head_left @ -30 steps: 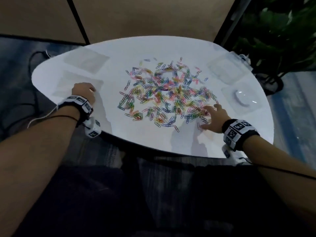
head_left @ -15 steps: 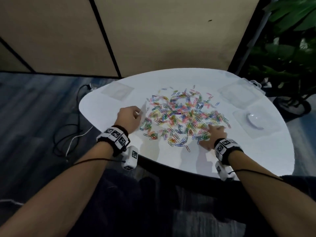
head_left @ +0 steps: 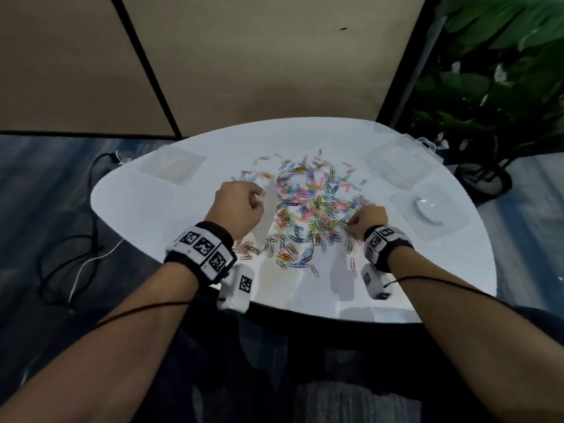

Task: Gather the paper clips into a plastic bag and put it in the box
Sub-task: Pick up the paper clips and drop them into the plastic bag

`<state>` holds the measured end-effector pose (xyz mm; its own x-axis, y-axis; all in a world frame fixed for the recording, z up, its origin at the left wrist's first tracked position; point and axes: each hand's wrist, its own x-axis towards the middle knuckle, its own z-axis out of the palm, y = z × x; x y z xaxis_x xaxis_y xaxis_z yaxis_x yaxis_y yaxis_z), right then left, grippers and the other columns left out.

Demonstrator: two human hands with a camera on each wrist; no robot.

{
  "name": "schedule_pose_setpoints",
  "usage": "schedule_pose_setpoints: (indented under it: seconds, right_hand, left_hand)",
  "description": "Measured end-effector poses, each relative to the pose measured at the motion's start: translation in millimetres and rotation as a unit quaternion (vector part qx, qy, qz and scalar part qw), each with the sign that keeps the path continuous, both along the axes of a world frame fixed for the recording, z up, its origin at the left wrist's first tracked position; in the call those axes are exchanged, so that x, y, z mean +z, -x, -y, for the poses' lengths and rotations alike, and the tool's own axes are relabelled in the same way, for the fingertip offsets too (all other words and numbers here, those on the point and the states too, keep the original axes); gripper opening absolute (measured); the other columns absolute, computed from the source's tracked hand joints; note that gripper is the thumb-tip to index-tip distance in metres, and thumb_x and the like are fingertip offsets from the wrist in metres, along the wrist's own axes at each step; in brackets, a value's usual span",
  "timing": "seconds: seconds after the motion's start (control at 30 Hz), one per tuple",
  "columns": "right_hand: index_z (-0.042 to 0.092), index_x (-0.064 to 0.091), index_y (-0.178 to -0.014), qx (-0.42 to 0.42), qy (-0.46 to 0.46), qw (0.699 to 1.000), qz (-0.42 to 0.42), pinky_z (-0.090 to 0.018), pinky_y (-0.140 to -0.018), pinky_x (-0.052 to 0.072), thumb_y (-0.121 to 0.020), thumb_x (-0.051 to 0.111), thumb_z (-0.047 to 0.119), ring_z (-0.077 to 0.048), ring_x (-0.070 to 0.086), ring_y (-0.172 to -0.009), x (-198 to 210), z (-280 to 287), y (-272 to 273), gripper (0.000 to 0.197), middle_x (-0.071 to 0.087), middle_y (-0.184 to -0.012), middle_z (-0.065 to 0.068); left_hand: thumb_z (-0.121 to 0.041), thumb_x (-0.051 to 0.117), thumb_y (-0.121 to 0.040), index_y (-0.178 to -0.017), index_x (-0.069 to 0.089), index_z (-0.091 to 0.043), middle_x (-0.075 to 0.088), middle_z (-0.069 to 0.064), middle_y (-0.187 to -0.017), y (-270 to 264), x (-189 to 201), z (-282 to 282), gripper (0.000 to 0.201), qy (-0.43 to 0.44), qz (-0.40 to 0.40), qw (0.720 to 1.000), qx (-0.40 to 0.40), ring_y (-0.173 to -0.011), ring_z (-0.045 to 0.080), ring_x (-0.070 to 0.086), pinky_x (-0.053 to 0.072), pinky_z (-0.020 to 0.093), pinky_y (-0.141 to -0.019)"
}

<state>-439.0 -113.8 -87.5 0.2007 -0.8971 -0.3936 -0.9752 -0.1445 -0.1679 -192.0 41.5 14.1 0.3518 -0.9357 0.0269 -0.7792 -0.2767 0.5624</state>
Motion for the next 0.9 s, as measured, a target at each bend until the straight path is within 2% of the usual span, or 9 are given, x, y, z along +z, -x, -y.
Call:
schedule_pose_setpoints:
  seconds: [0.03, 0.07, 0.13, 0.2, 0.3, 0.4, 0.6, 0.73, 0.9]
  right_hand:
    - [0.002, 0.077, -0.09, -0.037, -0.011, 0.998, 0.051, -0.027, -0.075, 0.058, -0.083, 0.07, 0.016, -0.022, 0.07, -0.078, 3.9, 4.4, 2.9, 0.018, 0.076, -0.088, -0.007]
    - [0.011, 0.081, -0.083, -0.084, -0.028, 0.99, 0.113, -0.027, -0.077, 0.059, -0.078, 0.075, 0.015, -0.017, 0.071, -0.077, 12.4, 7.5, 5.3, 0.008, 0.077, -0.085, -0.004]
    - [0.01, 0.08, -0.075, -0.167, -0.066, 0.951, 0.253, -0.032, -0.083, 0.06, -0.074, 0.082, 0.01, -0.018, 0.073, -0.077, 32.3, 13.2, 7.5, 0.003, 0.078, -0.081, -0.006]
    - [0.003, 0.077, -0.079, -0.225, -0.116, 0.883, 0.395, -0.036, -0.085, 0.06, -0.075, 0.081, 0.003, -0.025, 0.074, -0.078, 61.8, 11.2, 2.1, 0.005, 0.077, -0.086, -0.015]
    - [-0.012, 0.068, -0.103, -0.233, -0.192, 0.759, 0.577, -0.026, -0.077, 0.061, -0.082, 0.071, -0.005, -0.021, 0.073, -0.08, 101.7, -4.6, -14.4, 0.022, 0.072, -0.103, -0.022]
    - [-0.011, 0.064, -0.112, -0.223, -0.267, 0.693, 0.632, -0.02, -0.074, 0.06, -0.086, 0.066, -0.006, -0.019, 0.074, -0.085, 113.7, -22.5, -35.6, 0.027, 0.072, -0.102, -0.017]
    - [-0.012, 0.063, -0.108, -0.252, -0.3, 0.659, 0.642, -0.022, -0.076, 0.06, -0.087, 0.063, -0.01, -0.02, 0.07, -0.085, 96.3, -42.9, -73.3, 0.021, 0.07, -0.1, -0.02]
    - [-0.011, 0.062, -0.109, -0.257, -0.269, 0.687, 0.624, -0.024, -0.074, 0.061, -0.087, 0.064, -0.009, -0.024, 0.071, -0.086, 93.2, -32.2, -69.9, 0.022, 0.067, -0.109, -0.025]
    - [-0.009, 0.065, -0.109, -0.239, -0.294, 0.701, 0.605, -0.026, -0.078, 0.061, -0.09, 0.058, -0.01, -0.028, 0.07, -0.094, 94.0, -22.6, -60.2, 0.021, 0.069, -0.109, -0.026]
  left_hand:
    - [-0.014, 0.061, -0.087, -0.112, 0.073, -0.014, 0.073, 0.004, -0.087, -1.4, 2.1, 6.6, 0.028, -0.003, 0.0, 1.0, 0.003, -0.082, 0.019, 0.064, 0.047, 0.022, -0.081]
    - [-0.015, 0.061, -0.087, -0.111, 0.074, -0.014, 0.073, 0.004, -0.087, -2.6, 3.8, 12.3, 0.027, -0.005, -0.005, 1.0, 0.008, -0.082, 0.018, 0.063, 0.046, 0.022, -0.08]
    - [-0.015, 0.061, -0.087, -0.112, 0.074, -0.014, 0.073, 0.005, -0.09, -3.6, 5.5, 21.3, 0.027, -0.006, -0.019, 1.0, 0.014, -0.082, 0.019, 0.064, 0.043, 0.021, -0.078]
    - [-0.014, 0.06, -0.088, -0.114, 0.073, -0.012, 0.073, 0.007, -0.094, 0.4, 5.8, 27.9, 0.029, -0.014, -0.02, 1.0, -0.001, -0.086, 0.023, 0.066, 0.047, 0.023, -0.079]
    - [-0.014, 0.057, -0.091, -0.121, 0.07, -0.009, 0.071, 0.009, -0.11, 14.7, 4.1, 34.8, 0.033, -0.037, -0.042, 0.998, -0.019, -0.098, 0.025, 0.068, 0.053, 0.028, -0.088]
    - [-0.012, 0.057, -0.092, -0.12, 0.07, -0.008, 0.072, 0.012, -0.112, 32.8, 2.5, 39.8, 0.031, -0.048, -0.042, 0.997, -0.043, -0.103, 0.027, 0.068, 0.054, 0.032, -0.093]
    - [-0.009, 0.058, -0.089, -0.1, 0.075, -0.012, 0.062, 0.004, -0.077, 50.1, 0.0, 51.4, 0.021, -0.057, -0.035, 0.997, -0.044, -0.081, 0.026, 0.067, 0.052, 0.028, -0.071]
    - [-0.005, 0.054, -0.089, -0.103, 0.076, -0.013, 0.069, 0.009, -0.083, 53.9, -1.0, 59.6, 0.028, -0.049, -0.051, 0.997, -0.023, -0.08, 0.028, 0.067, 0.05, 0.028, -0.064]
    - [-0.008, 0.054, -0.095, -0.112, 0.074, -0.01, 0.072, 0.009, -0.105, 60.8, -0.7, 66.7, 0.027, 0.015, -0.081, 0.997, 0.008, -0.08, 0.019, 0.064, 0.049, 0.023, -0.074]
